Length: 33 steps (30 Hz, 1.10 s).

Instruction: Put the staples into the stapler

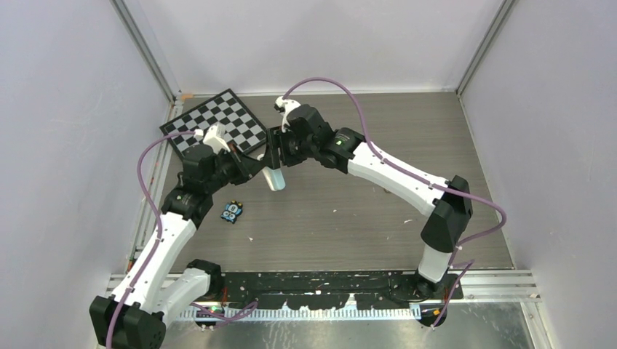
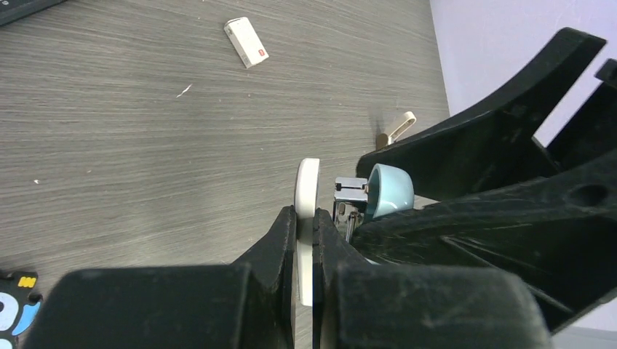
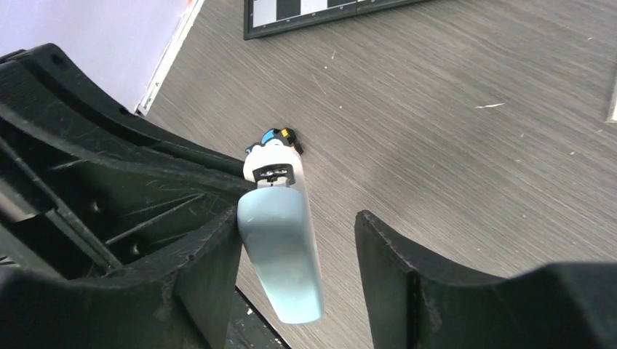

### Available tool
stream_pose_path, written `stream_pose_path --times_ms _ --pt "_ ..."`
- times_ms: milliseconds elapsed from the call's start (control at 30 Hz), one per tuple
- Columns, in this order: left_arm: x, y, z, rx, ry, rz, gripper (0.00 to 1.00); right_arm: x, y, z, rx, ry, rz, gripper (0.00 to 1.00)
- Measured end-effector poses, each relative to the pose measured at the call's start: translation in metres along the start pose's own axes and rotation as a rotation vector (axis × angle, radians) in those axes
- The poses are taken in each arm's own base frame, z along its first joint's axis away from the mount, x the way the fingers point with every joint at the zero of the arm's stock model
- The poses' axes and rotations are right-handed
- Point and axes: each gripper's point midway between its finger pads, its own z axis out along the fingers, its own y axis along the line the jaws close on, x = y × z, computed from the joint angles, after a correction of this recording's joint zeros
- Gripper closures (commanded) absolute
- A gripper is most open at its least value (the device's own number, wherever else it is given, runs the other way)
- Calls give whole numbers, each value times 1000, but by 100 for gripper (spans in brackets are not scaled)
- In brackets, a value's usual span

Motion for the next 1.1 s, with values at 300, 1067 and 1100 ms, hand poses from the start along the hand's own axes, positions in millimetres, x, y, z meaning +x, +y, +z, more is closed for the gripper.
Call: stream_pose_path --times_ms 300,1067,1100 --pt "1 8 -1 -32 -10 9 100 4 5 11 -11 21 -26 68" --pt "-7 36 5 -171 -20 -245 100 17 -15 -39 -59 -87 -28 67" --pt "-8 38 6 -176 -22 -256 100 19 -16 -41 -63 -90 -29 66"
